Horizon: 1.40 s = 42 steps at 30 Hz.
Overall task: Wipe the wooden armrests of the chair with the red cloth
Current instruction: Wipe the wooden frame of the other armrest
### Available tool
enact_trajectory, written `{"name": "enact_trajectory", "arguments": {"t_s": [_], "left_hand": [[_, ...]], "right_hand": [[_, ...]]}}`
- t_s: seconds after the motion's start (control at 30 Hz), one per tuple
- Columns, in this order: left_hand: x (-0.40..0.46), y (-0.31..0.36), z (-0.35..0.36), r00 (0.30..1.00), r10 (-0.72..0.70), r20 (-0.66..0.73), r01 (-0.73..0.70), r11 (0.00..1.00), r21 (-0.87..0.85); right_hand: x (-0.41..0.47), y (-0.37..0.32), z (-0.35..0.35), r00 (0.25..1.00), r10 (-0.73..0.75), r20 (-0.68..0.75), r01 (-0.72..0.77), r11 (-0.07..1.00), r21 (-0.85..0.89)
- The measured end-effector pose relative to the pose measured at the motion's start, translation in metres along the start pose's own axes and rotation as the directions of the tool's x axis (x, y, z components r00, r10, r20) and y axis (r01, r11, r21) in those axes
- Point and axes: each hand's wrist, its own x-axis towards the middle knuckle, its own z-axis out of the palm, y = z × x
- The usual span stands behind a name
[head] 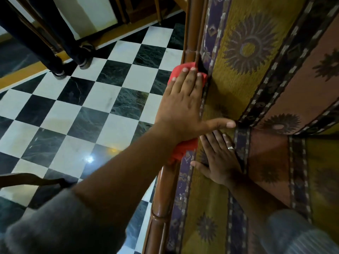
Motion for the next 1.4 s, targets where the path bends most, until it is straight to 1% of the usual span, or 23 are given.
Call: {"name": "enact_trajectory", "arguments": {"t_s": [0.07,0.13,0.23,0.37,0.5,0.63,0.8,0.93,1.03,1.13,1.23,1.33,1.4], "left_hand": [[-0.032,0.004,0.000,1.000,0.016,0.020,-0.016,0.999,-0.028],[-0.053,0.006,0.000,0.998,0.032,0.048,-0.030,0.998,-0.059],[-0.054,0.003,0.000,0.998,0.025,0.058,-0.020,0.997,-0.077],[-0.042,0.000,0.001,0.998,0.036,0.054,-0.033,0.998,-0.046],[-0.049,0.006,0.003,0.999,0.016,0.049,-0.015,1.000,-0.007],[-0.085,0.014,0.004,0.997,0.027,0.067,-0.030,0.999,0.031],[-0.146,0.023,0.004,0.992,0.045,0.115,-0.050,0.998,0.037],[-0.141,0.023,0.003,0.990,0.032,0.134,-0.038,0.998,0.046],[-0.139,0.025,0.004,0.990,0.026,0.137,-0.033,0.998,0.055],[-0.143,0.026,0.007,0.993,0.012,0.121,-0.020,0.998,0.066],[-0.153,0.027,0.007,0.995,-0.006,0.103,0.003,0.999,0.034],[-0.179,0.031,0.009,0.994,-0.011,0.110,0.006,0.999,0.047],[-0.202,0.036,0.011,0.996,0.003,0.091,-0.007,0.999,0.045]], "right_hand": [[-0.001,-0.004,-0.008,1.000,0.001,0.027,-0.001,0.999,0.033],[-0.003,-0.006,-0.011,1.000,-0.001,0.017,0.000,0.998,0.064],[-0.005,-0.006,-0.006,1.000,0.013,-0.016,-0.012,0.999,0.045],[-0.007,-0.003,-0.002,1.000,-0.019,-0.006,0.019,1.000,0.022],[-0.012,-0.002,-0.002,1.000,-0.013,0.013,0.012,0.999,0.045],[-0.012,-0.002,-0.003,0.999,-0.030,0.014,0.029,0.998,0.063],[-0.006,-0.003,-0.008,0.997,-0.023,0.080,0.018,0.998,0.066],[-0.032,-0.004,-0.005,0.993,-0.102,0.058,0.098,0.993,0.067],[-0.054,-0.011,-0.001,0.991,-0.134,0.002,0.134,0.989,0.068],[-0.060,-0.016,-0.006,0.993,-0.112,0.028,0.110,0.992,0.063],[-0.074,-0.026,-0.005,0.995,-0.069,0.078,0.066,0.997,0.036],[-0.094,-0.033,0.000,0.996,-0.057,0.069,0.055,0.998,0.039],[-0.104,-0.036,0.001,0.997,-0.052,0.063,0.049,0.998,0.045]]}}
